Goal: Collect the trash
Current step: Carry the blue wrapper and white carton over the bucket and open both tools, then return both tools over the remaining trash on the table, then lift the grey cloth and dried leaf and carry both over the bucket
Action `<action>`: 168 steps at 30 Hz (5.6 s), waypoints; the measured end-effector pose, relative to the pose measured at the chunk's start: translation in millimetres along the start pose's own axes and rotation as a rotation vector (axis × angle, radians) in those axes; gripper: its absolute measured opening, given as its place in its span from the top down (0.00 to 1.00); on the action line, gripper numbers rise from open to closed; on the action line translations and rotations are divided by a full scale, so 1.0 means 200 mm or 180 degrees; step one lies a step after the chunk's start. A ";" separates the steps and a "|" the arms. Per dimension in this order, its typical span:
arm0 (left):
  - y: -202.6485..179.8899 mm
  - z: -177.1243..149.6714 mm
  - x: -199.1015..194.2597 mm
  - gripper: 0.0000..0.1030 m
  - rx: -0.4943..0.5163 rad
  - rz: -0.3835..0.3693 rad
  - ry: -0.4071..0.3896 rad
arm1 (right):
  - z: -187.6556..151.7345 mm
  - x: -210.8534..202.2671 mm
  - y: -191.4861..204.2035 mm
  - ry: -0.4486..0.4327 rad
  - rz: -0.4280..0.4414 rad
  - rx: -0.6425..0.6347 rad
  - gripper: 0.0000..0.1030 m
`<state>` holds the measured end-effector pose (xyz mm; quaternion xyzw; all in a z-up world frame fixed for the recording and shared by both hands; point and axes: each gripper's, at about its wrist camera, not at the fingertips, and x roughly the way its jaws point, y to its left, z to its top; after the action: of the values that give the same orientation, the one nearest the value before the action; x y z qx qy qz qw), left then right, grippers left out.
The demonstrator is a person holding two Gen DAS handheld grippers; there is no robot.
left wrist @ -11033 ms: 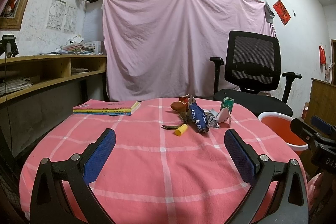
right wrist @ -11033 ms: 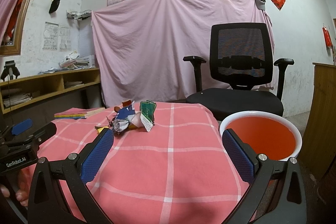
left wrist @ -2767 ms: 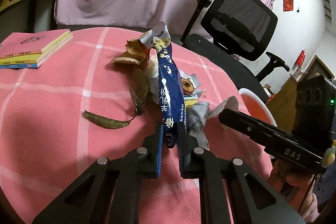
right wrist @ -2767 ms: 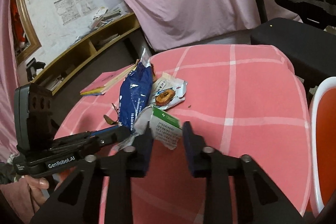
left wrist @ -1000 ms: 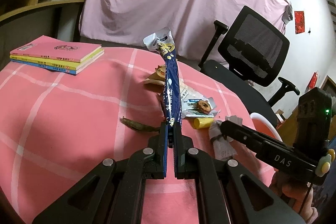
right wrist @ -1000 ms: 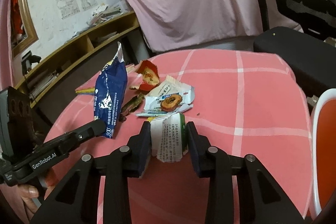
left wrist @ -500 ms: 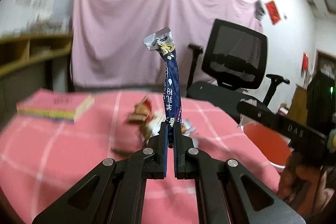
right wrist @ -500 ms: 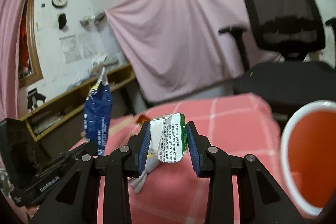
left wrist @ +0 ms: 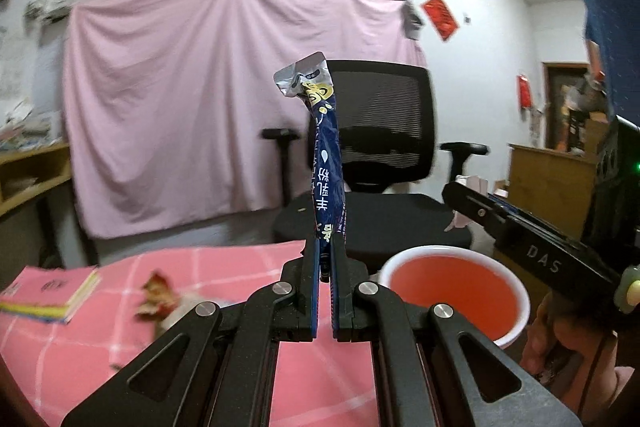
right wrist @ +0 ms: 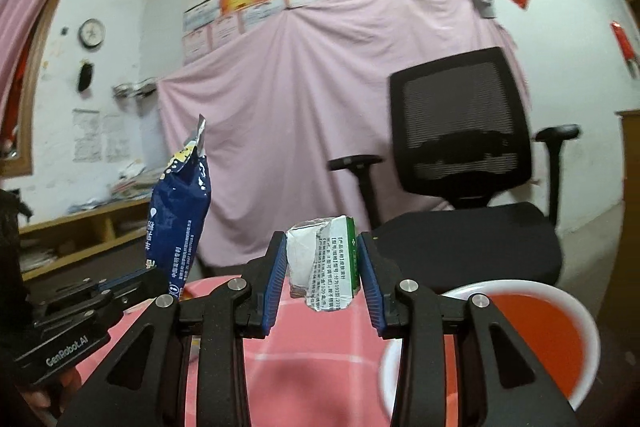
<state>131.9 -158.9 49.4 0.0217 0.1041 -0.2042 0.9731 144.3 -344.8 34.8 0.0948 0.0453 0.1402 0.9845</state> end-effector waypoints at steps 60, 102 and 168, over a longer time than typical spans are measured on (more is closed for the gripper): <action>0.31 0.11 0.05 0.01 -0.0912 0.0733 -0.0020 | 0.00 0.02 -0.16 -0.0080 -0.0283 0.0707 0.00; 0.90 -0.33 -0.25 0.06 -0.0837 0.1055 0.0527 | -0.27 0.40 0.56 0.1096 0.0360 -0.0269 0.05; 0.51 -0.24 -0.31 0.96 -0.0301 0.0558 0.0105 | -0.24 0.26 0.59 0.0897 0.0983 -0.0317 0.76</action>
<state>107.7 -36.2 16.2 -0.0120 0.1274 -0.1128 0.9853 156.1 -211.3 7.2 0.0312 0.1605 0.3033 0.9388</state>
